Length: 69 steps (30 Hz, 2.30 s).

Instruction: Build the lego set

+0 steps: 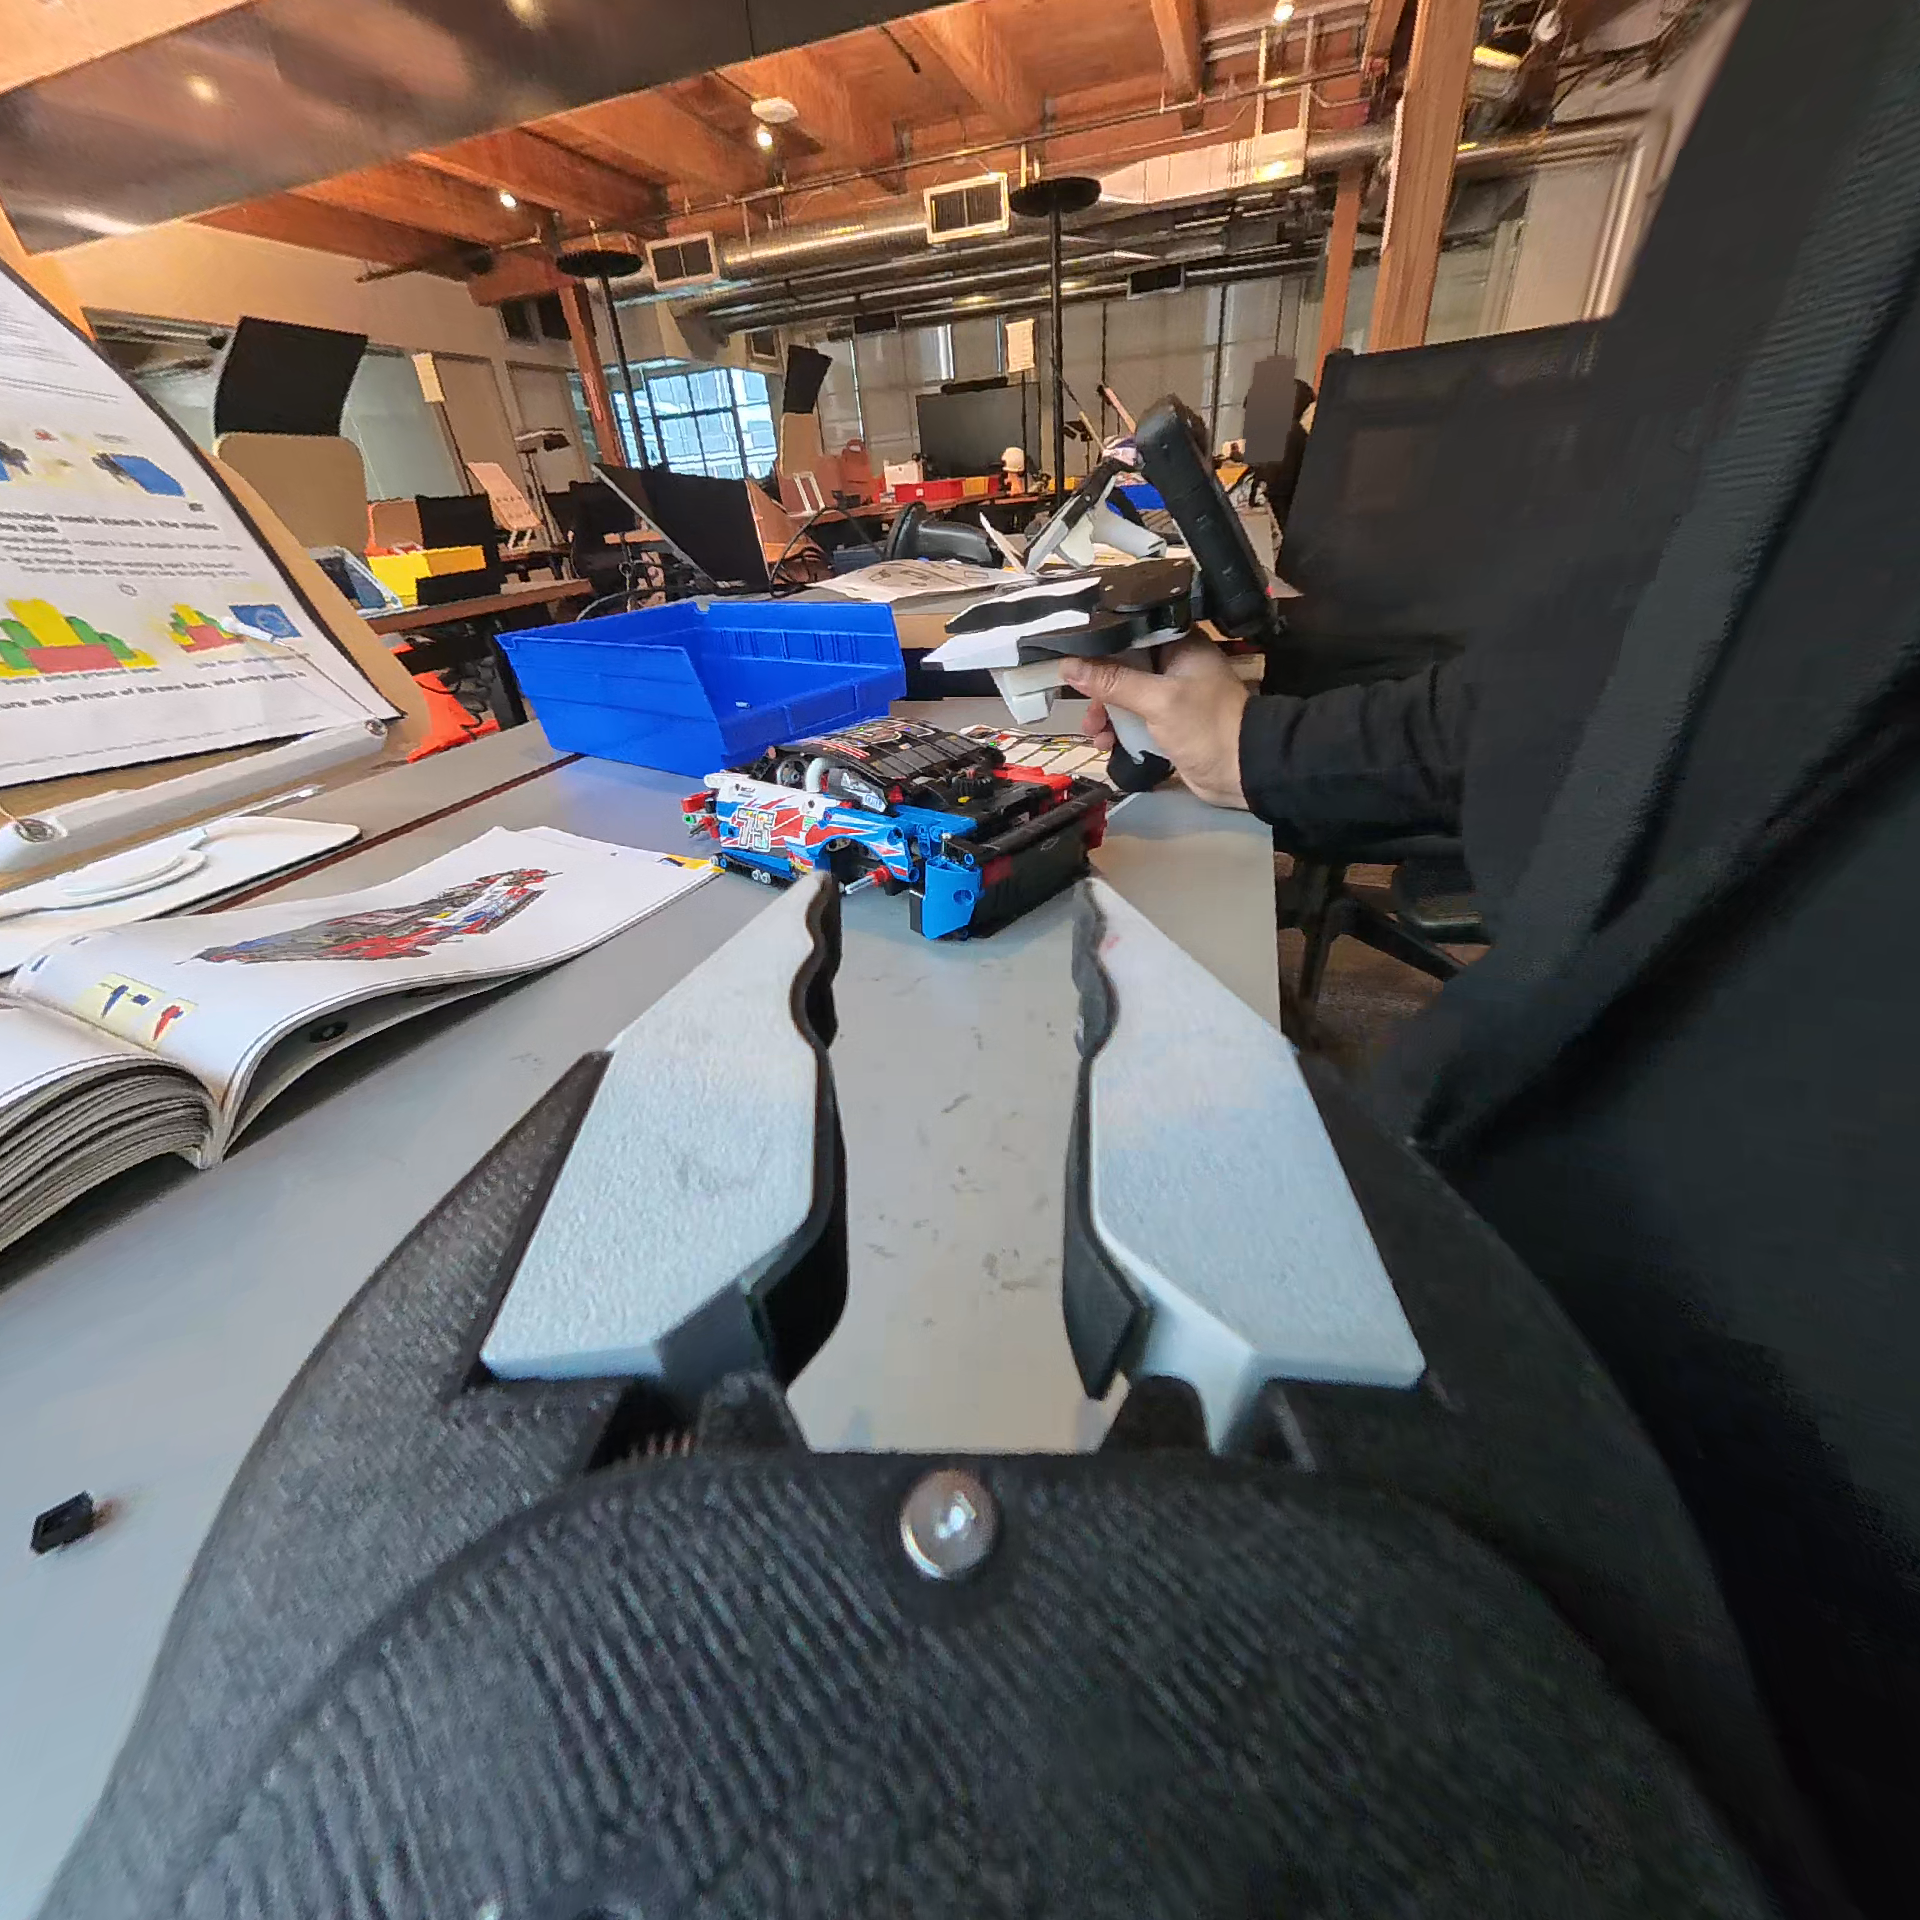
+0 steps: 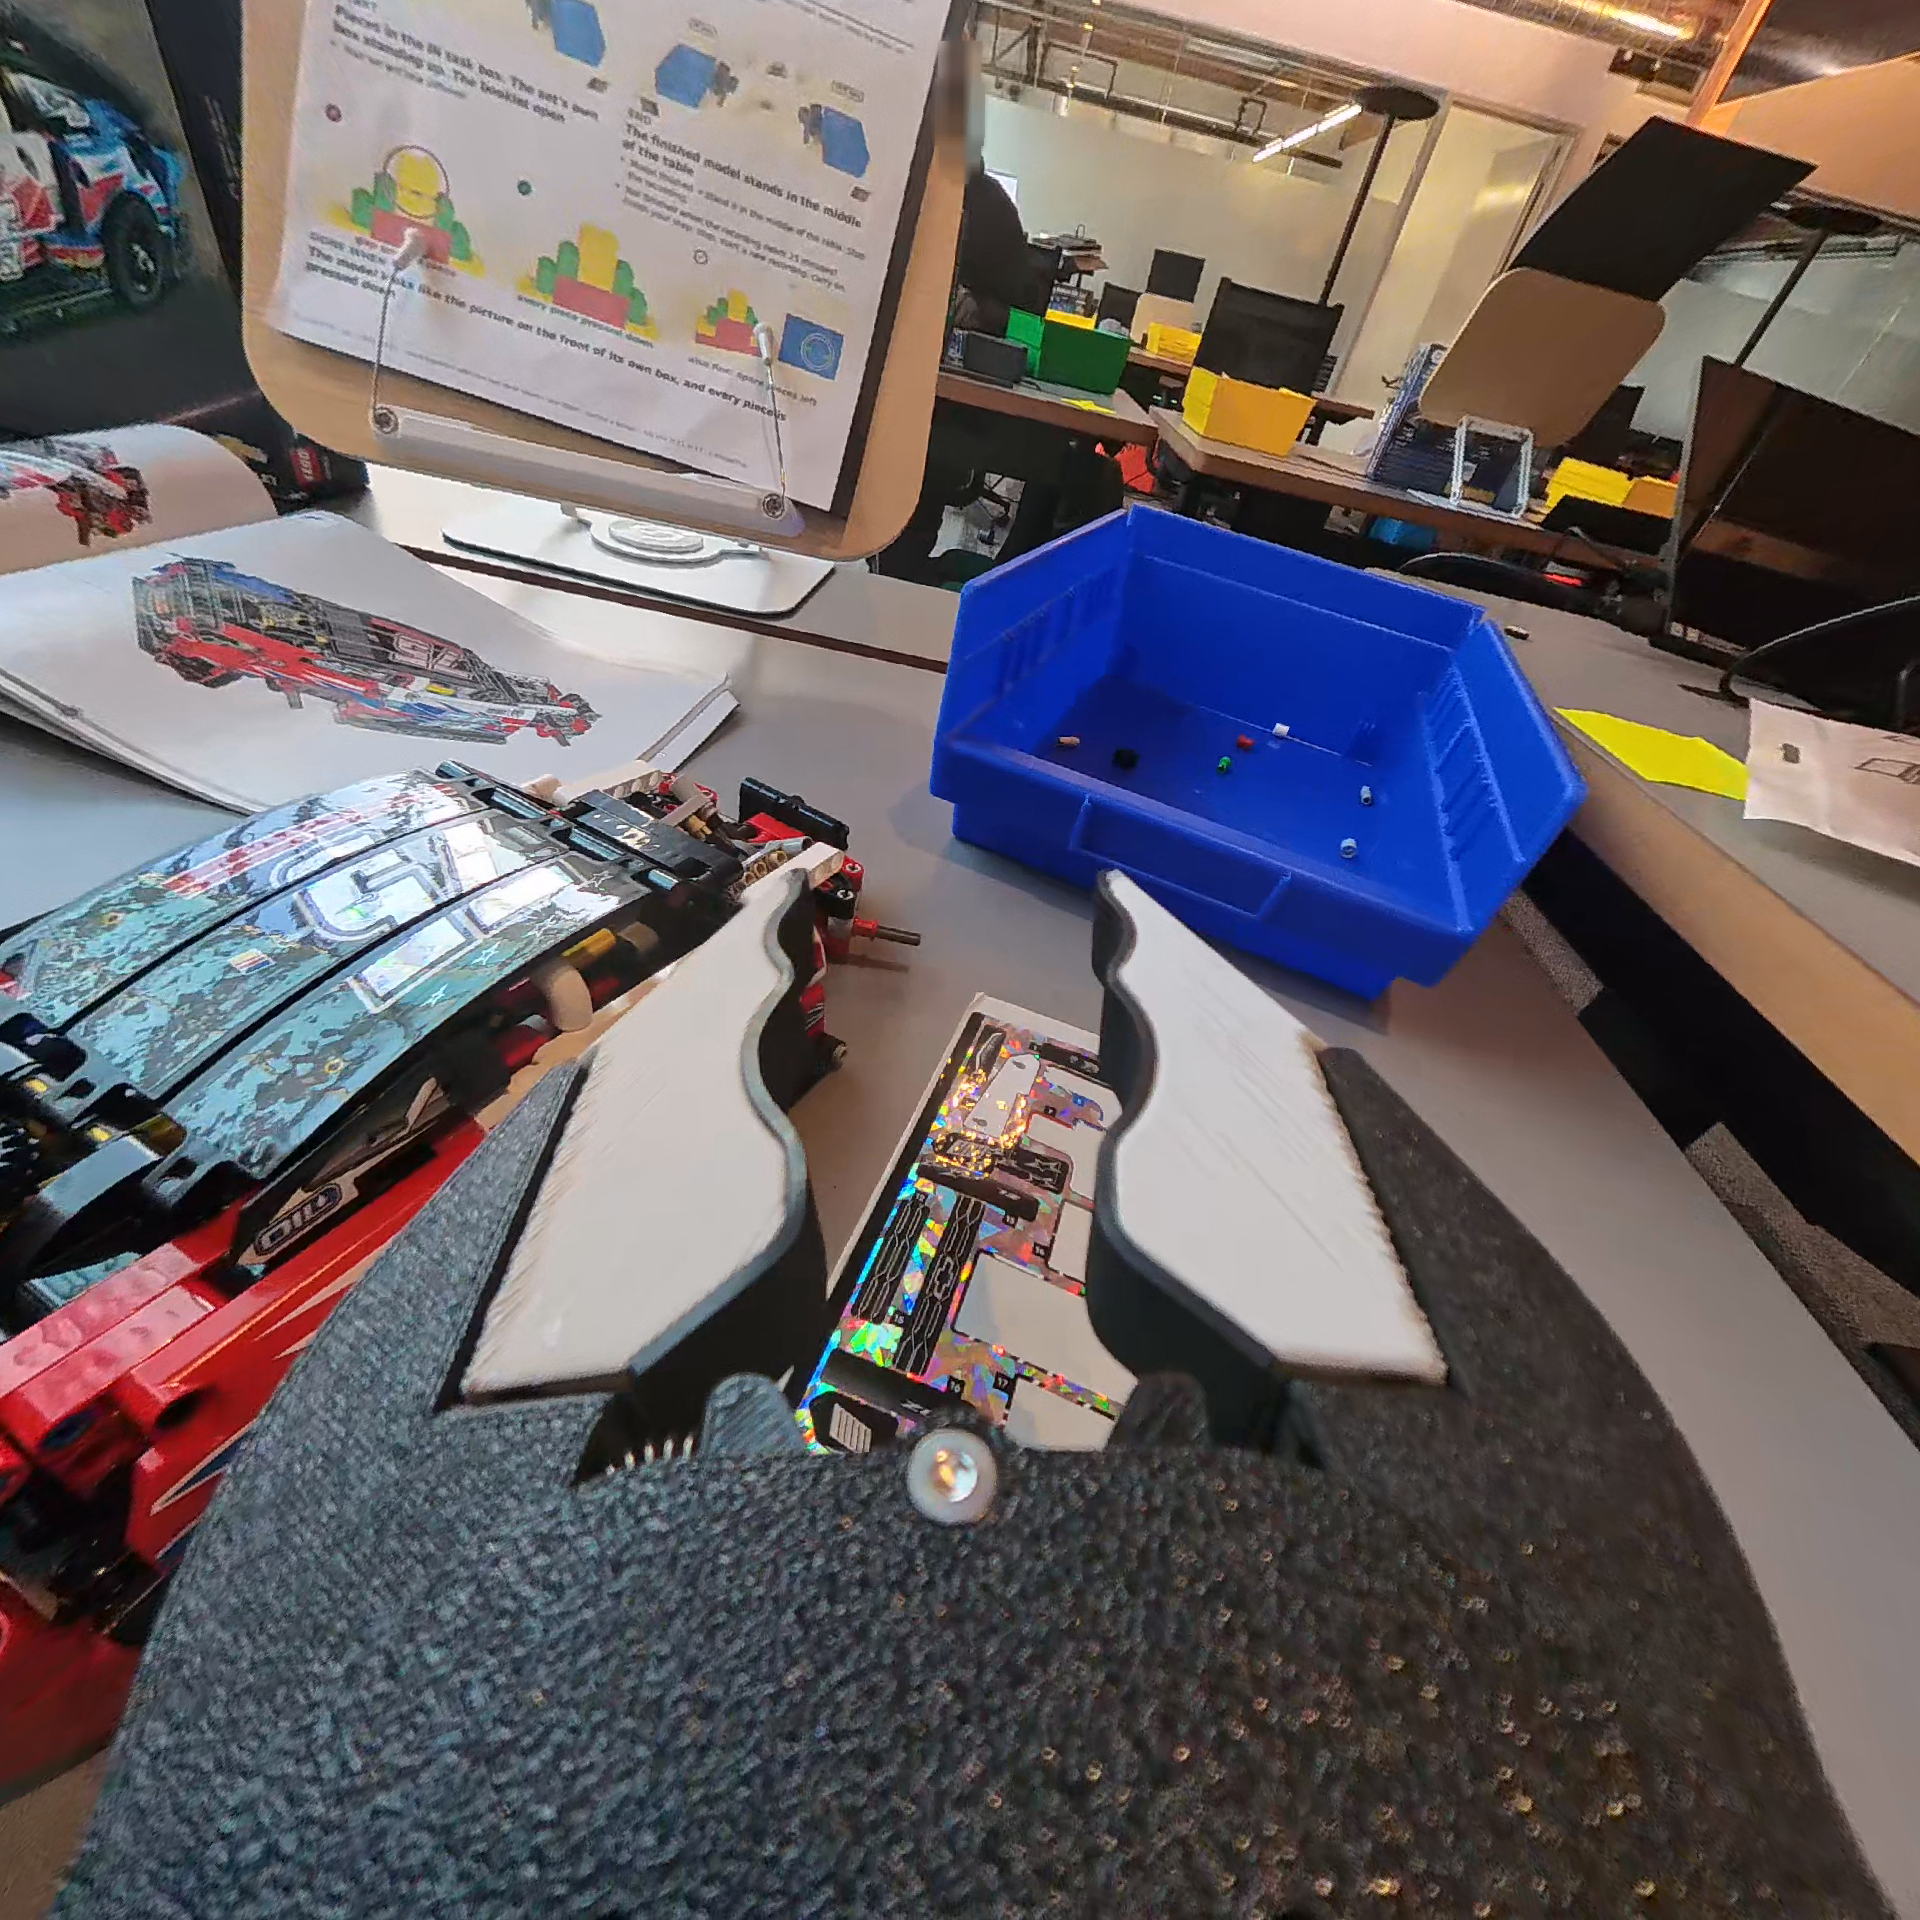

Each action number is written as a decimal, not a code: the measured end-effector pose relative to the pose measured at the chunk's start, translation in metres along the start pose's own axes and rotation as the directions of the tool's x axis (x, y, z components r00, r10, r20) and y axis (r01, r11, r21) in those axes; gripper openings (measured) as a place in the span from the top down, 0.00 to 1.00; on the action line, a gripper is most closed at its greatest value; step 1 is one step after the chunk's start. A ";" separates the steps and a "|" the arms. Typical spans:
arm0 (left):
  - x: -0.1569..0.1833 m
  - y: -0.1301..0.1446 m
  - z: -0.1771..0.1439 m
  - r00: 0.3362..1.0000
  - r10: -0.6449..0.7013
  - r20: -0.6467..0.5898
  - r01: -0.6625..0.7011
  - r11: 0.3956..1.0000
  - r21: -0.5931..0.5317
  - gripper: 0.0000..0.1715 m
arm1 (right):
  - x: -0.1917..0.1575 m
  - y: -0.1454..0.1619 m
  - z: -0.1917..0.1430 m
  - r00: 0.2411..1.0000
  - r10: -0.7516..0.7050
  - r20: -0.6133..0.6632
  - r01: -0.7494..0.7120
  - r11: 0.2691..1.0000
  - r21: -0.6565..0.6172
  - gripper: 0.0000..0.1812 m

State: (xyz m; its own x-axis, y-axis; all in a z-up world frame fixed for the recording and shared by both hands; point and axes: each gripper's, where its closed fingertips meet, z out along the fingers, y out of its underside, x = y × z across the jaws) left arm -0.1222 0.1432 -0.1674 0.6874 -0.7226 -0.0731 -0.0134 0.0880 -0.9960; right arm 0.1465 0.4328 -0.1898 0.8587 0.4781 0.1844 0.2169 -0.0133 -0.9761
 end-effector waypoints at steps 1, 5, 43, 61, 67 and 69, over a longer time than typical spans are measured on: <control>-0.001 -0.001 -0.001 1.000 -0.011 -0.005 0.011 1.000 0.007 0.75 | -0.001 -0.001 0.000 1.000 0.000 0.006 0.000 1.000 0.003 0.71; 0.001 0.001 -0.002 0.998 -0.034 -0.050 0.033 0.999 -0.011 0.76 | -0.003 -0.006 -0.005 1.000 0.011 0.027 -0.012 0.999 0.042 0.71; 0.012 0.023 0.032 0.981 0.007 -0.193 -0.037 0.988 -0.149 0.85 | -0.026 0.000 -0.001 0.991 -0.039 0.129 0.039 0.999 0.001 0.78; 0.011 0.018 0.029 0.979 -0.015 -0.202 -0.009 0.993 -0.118 0.88 | -0.028 0.005 0.003 0.990 -0.079 0.119 0.084 0.996 -0.037 0.80; 0.011 0.017 0.029 0.978 -0.022 -0.206 -0.002 0.993 -0.115 0.88 | -0.029 0.006 0.004 0.989 -0.089 0.118 0.094 0.995 -0.044 0.81; 0.010 0.017 0.029 0.978 -0.024 -0.206 0.001 0.993 -0.115 0.88 | -0.029 0.006 0.004 0.989 -0.087 0.118 0.092 0.995 -0.044 0.81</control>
State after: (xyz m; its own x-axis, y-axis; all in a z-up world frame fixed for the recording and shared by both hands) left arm -0.0945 0.1568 -0.1840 0.5231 -0.8503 -0.0577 -0.0968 0.0079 -0.9953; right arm 0.1213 0.4224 -0.2019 0.7762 0.5773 0.2533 0.3155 -0.0079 -0.9489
